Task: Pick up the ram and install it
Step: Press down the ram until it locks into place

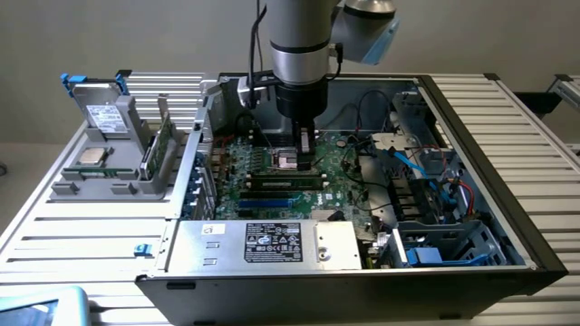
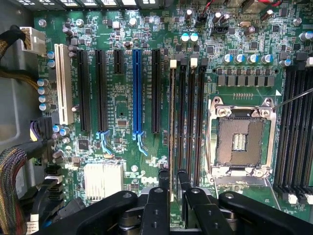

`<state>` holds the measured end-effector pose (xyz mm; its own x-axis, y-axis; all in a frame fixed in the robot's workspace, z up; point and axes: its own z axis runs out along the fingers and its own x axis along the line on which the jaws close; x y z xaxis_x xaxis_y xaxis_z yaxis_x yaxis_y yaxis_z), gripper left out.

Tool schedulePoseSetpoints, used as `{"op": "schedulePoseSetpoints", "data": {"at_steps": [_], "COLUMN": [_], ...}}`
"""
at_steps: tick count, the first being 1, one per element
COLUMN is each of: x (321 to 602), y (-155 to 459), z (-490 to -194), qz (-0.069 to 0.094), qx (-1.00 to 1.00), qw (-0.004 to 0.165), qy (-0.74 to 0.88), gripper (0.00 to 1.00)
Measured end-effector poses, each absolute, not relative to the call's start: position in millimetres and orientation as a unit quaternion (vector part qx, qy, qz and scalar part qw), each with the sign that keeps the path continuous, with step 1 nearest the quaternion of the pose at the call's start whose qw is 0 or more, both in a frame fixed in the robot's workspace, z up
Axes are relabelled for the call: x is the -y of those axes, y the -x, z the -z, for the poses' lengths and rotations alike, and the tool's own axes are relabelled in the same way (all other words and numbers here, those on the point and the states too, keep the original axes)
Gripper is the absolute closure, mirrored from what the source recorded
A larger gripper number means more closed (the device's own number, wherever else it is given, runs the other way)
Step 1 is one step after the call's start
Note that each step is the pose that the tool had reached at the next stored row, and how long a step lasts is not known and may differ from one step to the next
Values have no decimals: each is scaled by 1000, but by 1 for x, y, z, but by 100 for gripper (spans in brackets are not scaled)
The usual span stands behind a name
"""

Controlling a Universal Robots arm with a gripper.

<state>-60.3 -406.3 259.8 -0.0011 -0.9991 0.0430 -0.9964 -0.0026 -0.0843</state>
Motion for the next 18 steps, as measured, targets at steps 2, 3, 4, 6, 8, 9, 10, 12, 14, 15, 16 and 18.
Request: {"op": "schedulePoseSetpoints", "data": {"at_steps": [2, 3, 4, 6, 8, 9, 10, 12, 14, 15, 16, 18], "x": [406, 406, 406, 406, 406, 406, 406, 406, 406, 406, 406, 406], "y": [60, 60, 60, 60, 60, 60, 60, 56, 52, 49, 47, 42], "z": [-260, -260, -260, -260, -260, -260, -260, -260, -260, -260, -259, -258], "qz": [45, 45, 45, 45, 45, 45, 45, 38, 29, 26, 24, 23], "qx": [-706, -706, -706, -706, -706, -706, -706, -706, -706, -706, -706, -706], "qw": [15, 15, 15, 15, 15, 15, 14, 7, -3, -5, -8, -9], "qy": [707, 707, 707, 707, 707, 707, 707, 707, 707, 708, 708, 708], "gripper": [79, 79, 81, 87, 89, 89, 89, 89, 89, 89, 89, 89]}}
